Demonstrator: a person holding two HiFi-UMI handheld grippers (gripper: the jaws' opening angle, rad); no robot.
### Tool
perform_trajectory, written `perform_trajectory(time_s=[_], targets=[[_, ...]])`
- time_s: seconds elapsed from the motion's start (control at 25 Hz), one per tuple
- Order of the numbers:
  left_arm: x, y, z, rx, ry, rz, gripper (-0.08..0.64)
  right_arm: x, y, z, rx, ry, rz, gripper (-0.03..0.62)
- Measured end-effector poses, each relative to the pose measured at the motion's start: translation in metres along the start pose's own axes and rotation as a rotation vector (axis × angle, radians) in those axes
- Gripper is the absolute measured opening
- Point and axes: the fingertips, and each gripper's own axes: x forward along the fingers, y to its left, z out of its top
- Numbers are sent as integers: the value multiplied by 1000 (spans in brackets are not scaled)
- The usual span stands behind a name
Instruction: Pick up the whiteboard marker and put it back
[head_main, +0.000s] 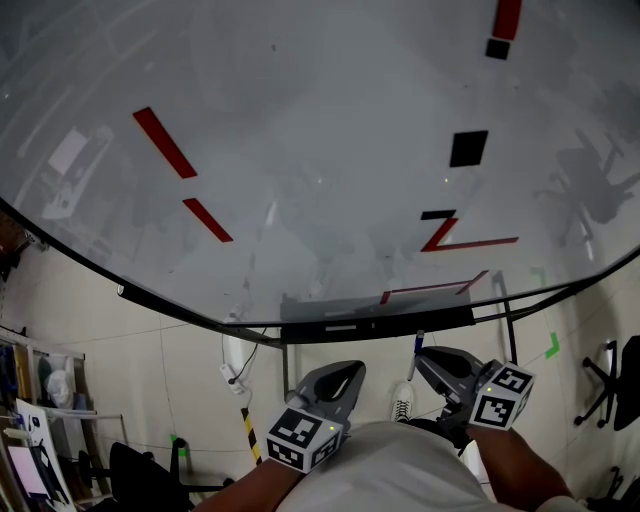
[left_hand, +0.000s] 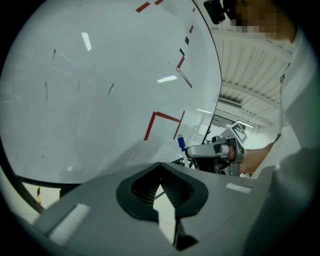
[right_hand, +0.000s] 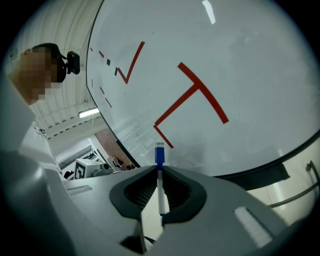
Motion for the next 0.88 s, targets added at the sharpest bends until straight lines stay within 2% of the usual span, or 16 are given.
perform_trajectory(time_s=[0.2,0.76,0.88], targets=[[2,6,-7,-32,27,20,17,3,3,1,1,0,8,34],[1,5,-10,-41,36,12,17,6,1,-2,-21,18,2,34],[1,5,-11,-44,37,12,17,8,1,-4,-74,37,-20,34]])
